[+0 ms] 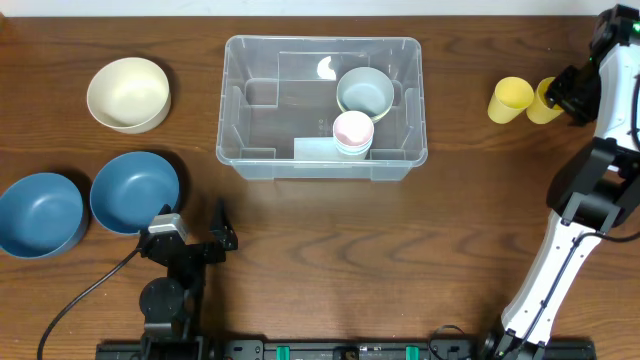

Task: Pack container
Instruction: 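Move the right gripper to a yellow cup and grasp it, then stack the yellow cup onto the pink cup in the bin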

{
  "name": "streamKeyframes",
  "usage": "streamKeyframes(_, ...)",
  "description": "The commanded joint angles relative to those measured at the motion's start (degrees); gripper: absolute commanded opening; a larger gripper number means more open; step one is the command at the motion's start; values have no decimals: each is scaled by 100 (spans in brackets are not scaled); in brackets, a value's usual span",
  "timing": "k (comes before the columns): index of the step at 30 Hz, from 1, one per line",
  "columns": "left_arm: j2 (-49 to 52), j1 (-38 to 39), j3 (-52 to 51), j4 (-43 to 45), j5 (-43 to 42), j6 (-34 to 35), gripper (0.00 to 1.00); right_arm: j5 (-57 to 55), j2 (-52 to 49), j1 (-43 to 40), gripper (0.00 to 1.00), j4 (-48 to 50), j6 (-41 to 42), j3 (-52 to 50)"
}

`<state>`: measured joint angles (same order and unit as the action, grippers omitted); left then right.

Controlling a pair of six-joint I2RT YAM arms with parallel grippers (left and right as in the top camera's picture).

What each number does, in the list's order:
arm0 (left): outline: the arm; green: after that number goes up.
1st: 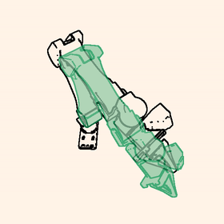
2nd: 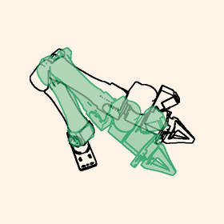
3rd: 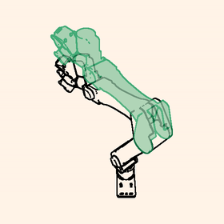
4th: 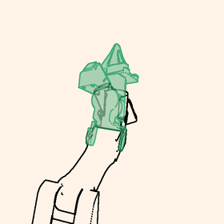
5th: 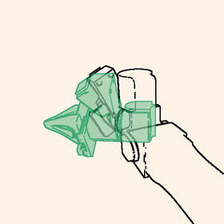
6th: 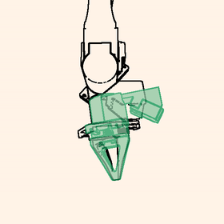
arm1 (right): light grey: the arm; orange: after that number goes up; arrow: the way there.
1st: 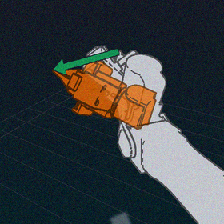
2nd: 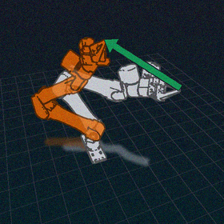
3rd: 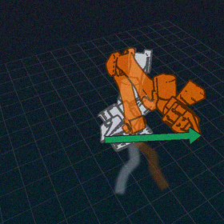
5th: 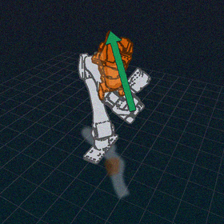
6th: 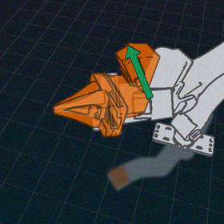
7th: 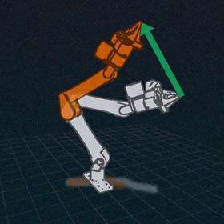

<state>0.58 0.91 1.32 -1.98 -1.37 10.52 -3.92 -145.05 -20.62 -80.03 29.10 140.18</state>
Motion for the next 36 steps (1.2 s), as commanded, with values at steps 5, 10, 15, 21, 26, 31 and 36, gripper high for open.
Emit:
streamKeyframes(5, -31, -24, -107, -210, 50, 13, 98, -57, -127, -85, 6, 37, 63, 39)
streamKeyframes(10, -31, -24, -107, -210, 50, 13, 98, -57, -57, -92, 1, -109, 13, 39)
streamKeyframes(15, -31, -24, -107, -210, 50, 13, 98, -57, 286, -116, 1, -374, 0, 44)
streamKeyframes(21, -31, -24, -107, -210, 50, 13, 98, 98, 1128, -120, 1, -623, -9, 44)
streamKeyframes(26, -31, -24, -107, -210, 50, 13, 98, 1803, 2022, 2, 1, -1005, -511, 44)
streamKeyframes(31, -31, -24, -107, -210, 50, 11, 98, 2013, 2590, 885, 1, -1250, -892, 44)
streamKeyframes(36, -31, -24, -107, -210, 50, 13, 98, 1530, 2645, 2457, 1, -1224, -898, 37)
